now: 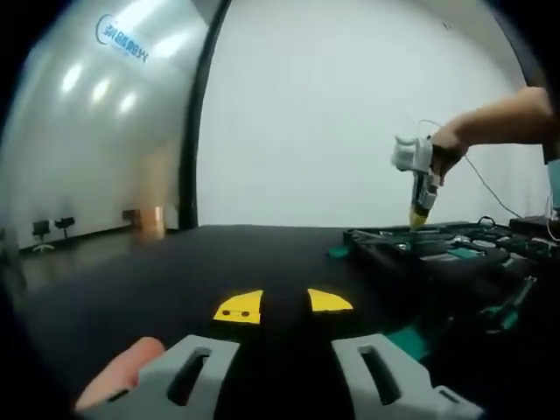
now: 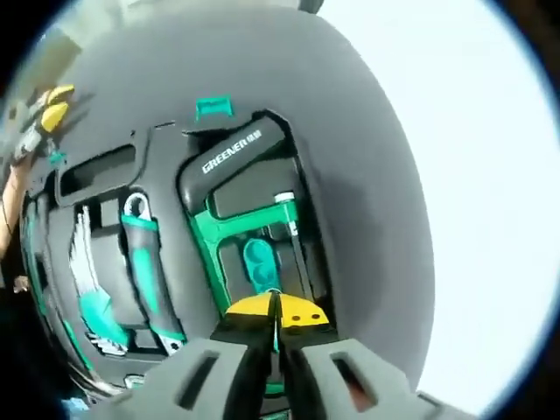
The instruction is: Pick up the tools and put them into their designated positions in the toolbox.
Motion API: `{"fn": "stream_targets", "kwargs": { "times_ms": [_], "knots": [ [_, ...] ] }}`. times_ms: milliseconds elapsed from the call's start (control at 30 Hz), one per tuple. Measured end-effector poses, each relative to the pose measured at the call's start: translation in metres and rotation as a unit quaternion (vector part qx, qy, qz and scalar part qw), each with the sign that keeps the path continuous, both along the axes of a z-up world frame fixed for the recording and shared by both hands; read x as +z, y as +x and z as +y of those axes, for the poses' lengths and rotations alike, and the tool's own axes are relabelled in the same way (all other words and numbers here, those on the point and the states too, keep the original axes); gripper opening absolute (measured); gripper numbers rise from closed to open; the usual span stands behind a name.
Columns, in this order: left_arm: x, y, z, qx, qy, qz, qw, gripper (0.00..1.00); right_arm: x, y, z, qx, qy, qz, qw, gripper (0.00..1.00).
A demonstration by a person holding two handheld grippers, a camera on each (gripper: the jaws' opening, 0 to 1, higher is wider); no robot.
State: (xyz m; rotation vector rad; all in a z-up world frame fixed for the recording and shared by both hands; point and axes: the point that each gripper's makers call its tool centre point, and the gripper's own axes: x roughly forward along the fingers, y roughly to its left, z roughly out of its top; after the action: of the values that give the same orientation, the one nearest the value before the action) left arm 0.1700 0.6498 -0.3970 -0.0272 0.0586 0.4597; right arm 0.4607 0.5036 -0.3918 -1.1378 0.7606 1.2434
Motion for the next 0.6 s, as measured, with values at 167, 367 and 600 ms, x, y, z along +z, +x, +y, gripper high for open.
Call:
{"fn": "stream_targets", "kwargs": {
  "times_ms": [167,367,600],
  "knots": [
    [0.001,-0.001,0.000,0.003,-0.002,-0.002,1.0000,0.14,0.012,-0.007,-0.006,0.022,-0.001,0.004,0.9997,0.00],
    [0.001,-0.001,0.001,0.003,-0.003,-0.003,1.0000,0.14,-0.016,0.001,-0.013,-0.062,-0.014,0.025,0.9977,0.00],
    [0.001,-0.001,0.002,0.005,0.000,-0.002,1.0000,0.14,-0.017,0.009,-0.001,-0.109,-0.004,0.054,0.9926,0.00]
  ]
}}
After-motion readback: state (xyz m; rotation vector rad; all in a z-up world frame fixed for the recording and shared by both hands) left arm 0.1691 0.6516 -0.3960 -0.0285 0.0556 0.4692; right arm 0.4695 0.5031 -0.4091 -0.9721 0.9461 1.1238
